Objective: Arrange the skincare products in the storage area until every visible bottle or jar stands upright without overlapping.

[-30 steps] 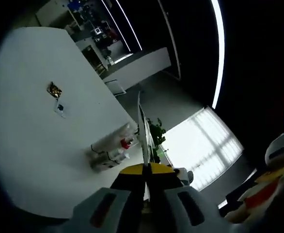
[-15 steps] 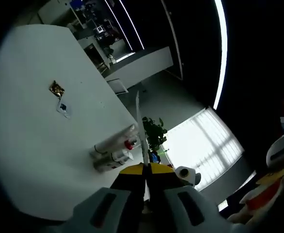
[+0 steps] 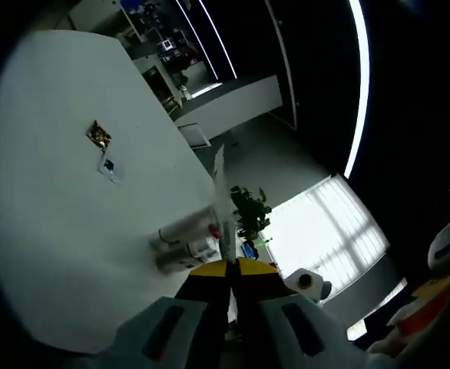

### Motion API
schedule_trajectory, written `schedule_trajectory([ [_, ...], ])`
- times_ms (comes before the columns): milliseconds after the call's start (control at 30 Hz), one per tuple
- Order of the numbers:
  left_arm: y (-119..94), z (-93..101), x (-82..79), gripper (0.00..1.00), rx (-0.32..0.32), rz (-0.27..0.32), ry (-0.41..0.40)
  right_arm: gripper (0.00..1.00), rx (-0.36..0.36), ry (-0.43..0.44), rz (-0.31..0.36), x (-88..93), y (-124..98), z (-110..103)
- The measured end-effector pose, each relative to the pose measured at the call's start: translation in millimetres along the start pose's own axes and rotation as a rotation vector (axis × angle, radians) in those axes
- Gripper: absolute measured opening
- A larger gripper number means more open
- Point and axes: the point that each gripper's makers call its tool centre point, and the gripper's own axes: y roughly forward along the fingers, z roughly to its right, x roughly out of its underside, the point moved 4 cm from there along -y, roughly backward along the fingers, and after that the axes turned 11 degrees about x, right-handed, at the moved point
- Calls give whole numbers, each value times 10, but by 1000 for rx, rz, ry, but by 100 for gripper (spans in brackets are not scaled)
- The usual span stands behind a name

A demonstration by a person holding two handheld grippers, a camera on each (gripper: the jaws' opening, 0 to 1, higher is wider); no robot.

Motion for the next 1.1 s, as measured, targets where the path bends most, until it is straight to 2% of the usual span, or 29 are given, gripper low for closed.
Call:
schedule_trajectory([
  [133,17,-73,13,0,-10,-10,-9,92,23,-23,-19,44,-24,48],
  [333,41,-179,38,0,-31,-23,-18,99,63,-49,-39,96,-79,121],
  [700,112,-398,52,0,-80,-45,-30,100,141,-76,-84,219,-169,258],
  [900,188,-535,87,0,-112,-76,-23,100,172,-90,-97,222,-216,311],
  [1100,231,-658,111,0,-144,-77,-32,100,202,-103,-109,233,-272,392],
])
